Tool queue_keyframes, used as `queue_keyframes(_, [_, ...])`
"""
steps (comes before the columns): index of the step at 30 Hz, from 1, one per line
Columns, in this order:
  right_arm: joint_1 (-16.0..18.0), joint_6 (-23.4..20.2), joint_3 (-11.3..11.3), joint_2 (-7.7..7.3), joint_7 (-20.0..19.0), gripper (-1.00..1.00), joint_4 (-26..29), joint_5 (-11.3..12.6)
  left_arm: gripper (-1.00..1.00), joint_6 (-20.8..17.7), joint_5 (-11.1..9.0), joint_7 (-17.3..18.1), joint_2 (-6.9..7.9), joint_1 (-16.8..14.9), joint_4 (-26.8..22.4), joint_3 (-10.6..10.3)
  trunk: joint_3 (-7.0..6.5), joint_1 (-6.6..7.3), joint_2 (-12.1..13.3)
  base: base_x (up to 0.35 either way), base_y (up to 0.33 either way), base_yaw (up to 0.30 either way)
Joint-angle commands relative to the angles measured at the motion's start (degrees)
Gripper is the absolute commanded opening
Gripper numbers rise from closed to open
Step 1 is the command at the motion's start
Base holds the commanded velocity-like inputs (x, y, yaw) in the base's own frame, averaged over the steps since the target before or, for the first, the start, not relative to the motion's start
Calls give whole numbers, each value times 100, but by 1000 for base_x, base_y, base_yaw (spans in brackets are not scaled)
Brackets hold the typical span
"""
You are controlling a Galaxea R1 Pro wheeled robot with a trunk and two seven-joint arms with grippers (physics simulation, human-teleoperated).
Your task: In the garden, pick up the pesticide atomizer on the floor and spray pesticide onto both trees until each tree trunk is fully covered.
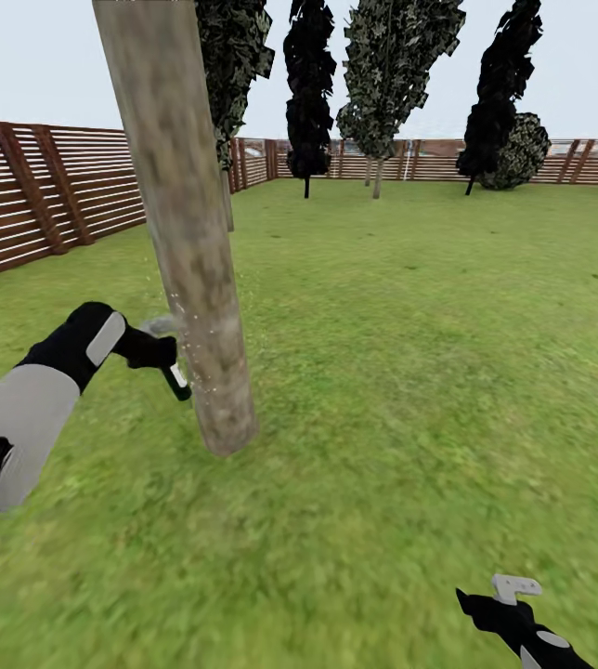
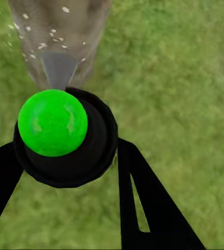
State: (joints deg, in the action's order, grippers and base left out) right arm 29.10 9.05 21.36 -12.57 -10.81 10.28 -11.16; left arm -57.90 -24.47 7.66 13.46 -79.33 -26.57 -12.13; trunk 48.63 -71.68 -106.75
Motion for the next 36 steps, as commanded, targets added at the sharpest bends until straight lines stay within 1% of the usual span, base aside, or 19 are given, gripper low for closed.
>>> queue_keyframes(1, [2, 0, 2, -1, 0, 100, 0, 0, -100, -27, -7, -25, -7, -308, 30, -8, 1, -1, 1, 0, 0, 0])
queue_keyframes(2, [0, 0, 1, -1, 0, 100, 0, 0, -100, -38, -3, -27, -12, -531, 108, -9, 1, -1, 1, 0, 0, 0])
queue_keyframes(3, [0, 0, 3, 0, 0, 100, 0, 0, -100, -43, -3, -27, -8, -649, 185, -9, 1, -1, 1, 0, 0, 0])
queue_keyframes(5, [1, 0, 1, 0, 2, 100, 0, 0, -100, -45, 0, -27, 1, -680, 233, -26, 1, -1, 1, 0, 0, 0])
queue_keyframes(6, [1, 0, 0, 0, 1, 100, -2, 0, -100, -40, 15, -33, 9, -627, 248, -50, 1, -1, 1, 0, 0, 0])
queue_keyframes(7, [2, 0, 3, -3, 0, 100, -1, 0, -100, -20, 37, -31, 9, -444, 255, -57, 1, -1, 1, 0, 0, 0])
queue_keyframes(9, [2, 0, 7, -7, 0, 100, 0, 0, -100, 47, 71, -66, -38, 116, 245, -48, 1, -1, 1, 0, 0, 0])
queue_keyframes(10, [2, 0, 4, -8, 0, 100, -4, 0, -100, 60, 73, -70, -36, 269, 210, -46, 1, -1, 1, 0, 0, 0])
queue_keyframes(11, [2, 0, 5, -8, 0, 100, -6, 0, -100, 66, 74, -62, -23, 346, 193, -45, 1, -1, 1, 0, 0, 0])
queue_keyframes(17, [2, -9, 0, -8, 0, 100, -9, -6, -100, 68, 65, -28, -19, 441, 153, -47, 1, -1, 1, -42, -186, 0])
queue_keyframes(31, [2, 0, 6, -8, 0, 100, 0, 0, -100, 68, 74, -80, 6, 445, 158, -35, 1, -1, 1, -1, -274, 0])
queue_keyframes(36, [-1, 0, 7, -7, 0, 100, 0, 0, -100, 68, 74, -80, 8, 450, 173, -35, 1, -1, 1, 0, -274, 224])
